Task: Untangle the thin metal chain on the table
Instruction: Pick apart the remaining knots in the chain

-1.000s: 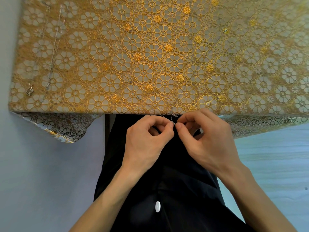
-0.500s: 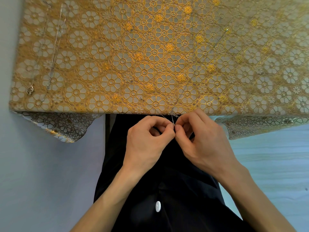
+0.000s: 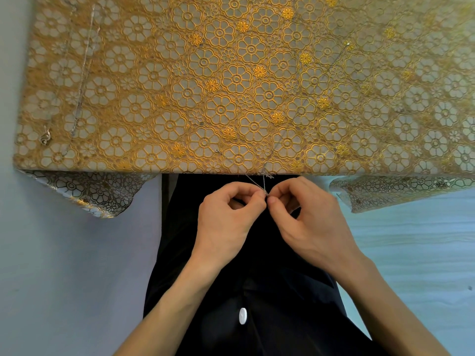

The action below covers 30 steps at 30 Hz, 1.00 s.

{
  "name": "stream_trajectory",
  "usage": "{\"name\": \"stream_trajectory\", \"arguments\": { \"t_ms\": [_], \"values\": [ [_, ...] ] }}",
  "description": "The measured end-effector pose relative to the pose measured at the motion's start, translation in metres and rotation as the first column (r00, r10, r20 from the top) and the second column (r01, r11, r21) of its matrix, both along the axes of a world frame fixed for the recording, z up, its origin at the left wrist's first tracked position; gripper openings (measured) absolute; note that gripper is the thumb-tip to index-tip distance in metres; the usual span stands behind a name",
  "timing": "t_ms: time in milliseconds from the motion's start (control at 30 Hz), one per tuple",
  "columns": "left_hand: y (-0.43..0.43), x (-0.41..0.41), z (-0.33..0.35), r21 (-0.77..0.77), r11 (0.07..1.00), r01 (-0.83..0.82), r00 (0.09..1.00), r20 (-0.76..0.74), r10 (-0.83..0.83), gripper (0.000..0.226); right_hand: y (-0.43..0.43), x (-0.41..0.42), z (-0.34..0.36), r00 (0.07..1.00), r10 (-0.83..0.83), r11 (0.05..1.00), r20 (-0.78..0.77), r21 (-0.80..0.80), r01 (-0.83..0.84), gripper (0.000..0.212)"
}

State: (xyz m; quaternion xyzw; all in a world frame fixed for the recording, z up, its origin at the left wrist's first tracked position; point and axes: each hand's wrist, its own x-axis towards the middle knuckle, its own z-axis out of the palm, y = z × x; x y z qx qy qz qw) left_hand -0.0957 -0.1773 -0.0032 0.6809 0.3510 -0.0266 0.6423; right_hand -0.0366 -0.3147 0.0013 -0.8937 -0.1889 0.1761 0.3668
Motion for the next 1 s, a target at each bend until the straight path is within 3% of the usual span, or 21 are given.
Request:
{"name": "stream_trajectory", "arguments": {
  "t_ms": [400,800,1000],
  "values": [
    [0.0009,-0.0018,-0.0031,0.05,0.998,0.026,1.0,0.002,-0.026,0.012,0.0007,0.0005,0.0001,0.999,-0.03,0.998,-0.014,0.061,0.031,0.005],
    [-0.0021,-0.0022,-0.0064,0.042,0.999,-0.013,1.0,0.021,0.012,0.014,0.0011,-0.0025,0.004,0.984,0.002,1.0,0.179,-0.014,0.001,0.012],
    [0.0042,-0.0022,-0.006,0.043,0.999,-0.01,1.0,0.026,0.009,0.012,-0.002,-0.0031,0.0038,0.987,-0.045,0.999,0.154,0.031,0.04,0.005]
  ]
}}
